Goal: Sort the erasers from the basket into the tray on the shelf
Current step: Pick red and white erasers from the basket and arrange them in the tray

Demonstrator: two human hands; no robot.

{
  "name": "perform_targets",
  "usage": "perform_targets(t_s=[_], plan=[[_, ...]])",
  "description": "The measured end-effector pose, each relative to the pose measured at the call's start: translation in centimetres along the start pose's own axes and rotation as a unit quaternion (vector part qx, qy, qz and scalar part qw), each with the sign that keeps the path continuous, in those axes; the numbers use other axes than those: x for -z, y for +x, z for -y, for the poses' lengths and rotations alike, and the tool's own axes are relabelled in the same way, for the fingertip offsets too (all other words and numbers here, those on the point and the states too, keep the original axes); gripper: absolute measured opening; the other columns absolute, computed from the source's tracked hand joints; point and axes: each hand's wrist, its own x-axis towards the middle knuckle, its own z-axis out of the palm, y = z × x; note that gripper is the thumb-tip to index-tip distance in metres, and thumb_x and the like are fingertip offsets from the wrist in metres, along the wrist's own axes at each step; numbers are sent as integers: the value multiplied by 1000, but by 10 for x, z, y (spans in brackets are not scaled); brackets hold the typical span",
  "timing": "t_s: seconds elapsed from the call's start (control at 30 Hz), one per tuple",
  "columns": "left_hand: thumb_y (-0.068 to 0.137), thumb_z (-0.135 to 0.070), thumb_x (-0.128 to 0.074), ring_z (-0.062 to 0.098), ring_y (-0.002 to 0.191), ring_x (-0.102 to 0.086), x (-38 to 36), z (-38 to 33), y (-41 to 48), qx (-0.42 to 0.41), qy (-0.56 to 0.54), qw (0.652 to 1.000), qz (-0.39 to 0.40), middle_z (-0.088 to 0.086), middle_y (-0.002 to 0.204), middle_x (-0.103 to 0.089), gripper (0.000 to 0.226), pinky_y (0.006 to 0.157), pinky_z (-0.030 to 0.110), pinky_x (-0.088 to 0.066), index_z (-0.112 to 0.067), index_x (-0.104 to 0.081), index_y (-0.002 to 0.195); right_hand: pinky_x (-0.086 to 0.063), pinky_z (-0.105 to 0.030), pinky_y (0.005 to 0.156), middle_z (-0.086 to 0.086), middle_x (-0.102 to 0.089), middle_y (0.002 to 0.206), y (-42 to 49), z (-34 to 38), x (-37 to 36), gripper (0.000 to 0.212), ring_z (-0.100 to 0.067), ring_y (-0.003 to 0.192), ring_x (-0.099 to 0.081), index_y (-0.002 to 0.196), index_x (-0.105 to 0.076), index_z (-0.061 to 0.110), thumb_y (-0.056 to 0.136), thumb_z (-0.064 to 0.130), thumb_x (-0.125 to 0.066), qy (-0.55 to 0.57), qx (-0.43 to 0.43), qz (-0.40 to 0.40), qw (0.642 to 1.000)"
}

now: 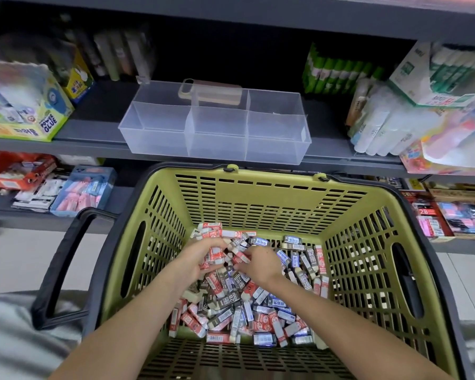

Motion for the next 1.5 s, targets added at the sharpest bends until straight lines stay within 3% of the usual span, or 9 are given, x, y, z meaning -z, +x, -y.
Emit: perform_targets(t_s=[0.17, 0.47, 0.57, 0.67, 0.83, 0.97, 1.1, 1.37, 1.5], plan=[[67, -7, -78, 22, 79, -67, 2, -4, 1, -2, -8, 1000, 24, 10, 88, -69, 31, 68, 32, -58, -7, -64, 95, -22, -25, 43, 3, -35, 49, 3, 10, 10, 53, -12, 44, -34, 52, -32, 19, 77, 45, -71, 19, -31, 84, 996], [59, -13, -83, 23, 77, -72, -12, -5, -13, 8, -37, 995, 94, 9, 80, -74, 38, 61, 34, -59, -7, -67, 94, -29, -17, 42, 13, -44, 39, -21, 9, 46, 32, -4, 39, -36, 55, -64, 22, 87, 23, -66, 384, -1, 28, 923], [57, -12, -83, 23, 71, -73, -18, -11, -19, -6, -87, 989, 123, 11, 80, -75, 46, 55, 33, -57, -6, -64, 98, -41, -15, 51, 16, -63, 58, -34, 25, 64, 13, 1, 52, -53, 78, -64, 20, 89, 14, -62, 309, 95, 55, 945], [55, -10, -82, 21, 67, -72, -21, -16, -22, -37, -95, 987, 121, 10, 78, -75, 48, 54, 29, -56, -6, -63, 98, -45, -24, 68, -9, -60, 94, -42, 33, 75, 20, -14, 77, -53, 81, -58, 24, 88, 5, -58, 243, 147, 120, 951], [54, -12, -81, 27, 74, -70, -26, -26, -28, -69, -81, 988, 116, 14, 85, -73, 59, 73, 38, -55, -2, -59, 107, -45, -20, 64, 1, -67, 87, -41, 6, 99, 18, -6, 67, -55, 95, -68, 19, 93, 9, -53, 425, 98, 187, 880], [56, -10, -79, 26, 65, -71, -24, -37, -34, -82, -97, 985, 116, 11, 72, -73, 57, 64, 36, -57, -2, -57, 108, -49, -21, 70, -2, -70, 102, -30, -22, 70, 14, -1, 69, -57, 92, -71, 13, 90, 23, -61, 113, 88, 74, 987], [52, -6, -80, 22, 63, -71, -24, -45, -44, -117, -86, 980, 139, 7, 70, -73, 54, 56, 32, -57, -4, -58, 101, -47, -26, 71, 1, -68, 104, -20, -20, 28, 34, -17, 94, -62, 103, -71, 17, 83, 45, -65, -74, 66, 85, 991], [53, -12, -79, 20, 61, -69, -17, -64, -70, -163, -74, 975, 130, 11, 86, -70, 56, 57, 32, -59, -5, -58, 105, -53, -31, 76, -1, -69, 101, -13, -24, 26, 20, -19, 89, -64, 91, -73, 11, 91, 16, -54, -48, 100, 50, 993], [56, -11, -75, 18, 59, -69, -6, -83, -87, -209, -106, 963, 131, 5, 71, -73, 49, 52, 28, -56, -5, -58, 101, -46, -22, 71, 1, -61, 91, -35, -3, 60, 18, -16, 83, -60, 87, -63, 15, 96, 22, -49, 130, 143, -34, 981]])
